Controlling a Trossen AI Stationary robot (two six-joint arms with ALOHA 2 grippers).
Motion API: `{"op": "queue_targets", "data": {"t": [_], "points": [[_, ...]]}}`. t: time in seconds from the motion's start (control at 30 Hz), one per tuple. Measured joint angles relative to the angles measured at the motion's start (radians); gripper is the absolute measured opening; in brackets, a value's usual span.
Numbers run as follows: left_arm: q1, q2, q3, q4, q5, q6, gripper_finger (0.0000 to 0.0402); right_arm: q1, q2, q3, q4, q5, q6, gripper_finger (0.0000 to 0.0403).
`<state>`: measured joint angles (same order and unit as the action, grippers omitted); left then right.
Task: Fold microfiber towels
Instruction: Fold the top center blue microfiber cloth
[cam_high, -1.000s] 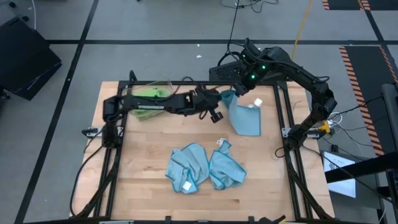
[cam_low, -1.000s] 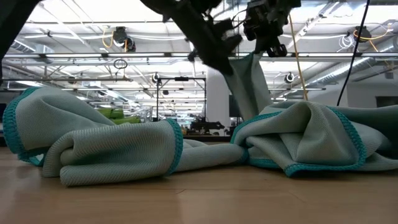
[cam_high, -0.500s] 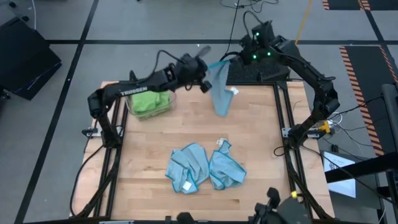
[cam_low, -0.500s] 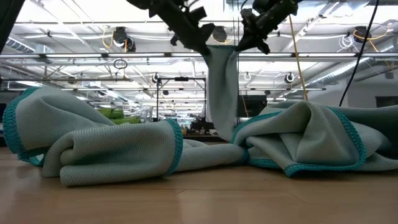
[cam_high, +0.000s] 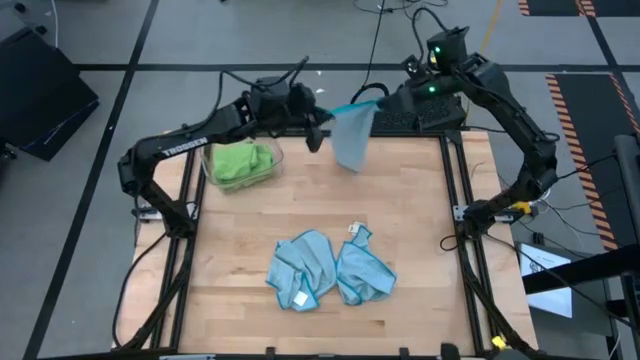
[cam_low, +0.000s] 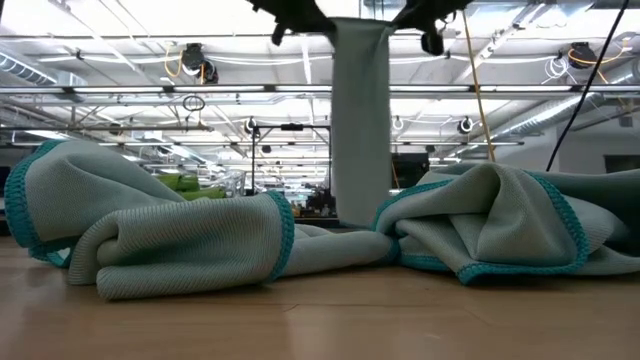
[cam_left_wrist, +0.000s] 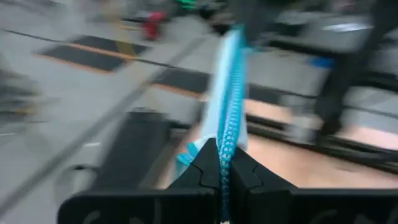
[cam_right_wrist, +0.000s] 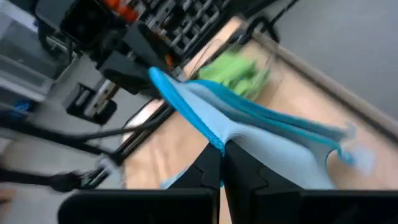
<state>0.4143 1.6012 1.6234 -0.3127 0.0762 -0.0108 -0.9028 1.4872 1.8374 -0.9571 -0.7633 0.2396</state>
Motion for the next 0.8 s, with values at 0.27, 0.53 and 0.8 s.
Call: {"op": "queue_targets", "data": {"t": [0.27,0.53,0.8], "points": [[-0.016,0.0,0.0,0.03,0.08,-0.023,0.0002,-0.028,-0.009,0.0,-0.027,-0.049,0.063,0.0],[0.064,0.001,-0.001,0.085,0.029,-0.023,0.0003,-0.047,0.048,0.0,0.043,0.002,0.064,0.0],[0.114,0.003,-0.001,-0.024,0.157,-0.037,0.0003,-0.082,0.044,0.0,-0.057,-0.029,0.026,0.0]]}}
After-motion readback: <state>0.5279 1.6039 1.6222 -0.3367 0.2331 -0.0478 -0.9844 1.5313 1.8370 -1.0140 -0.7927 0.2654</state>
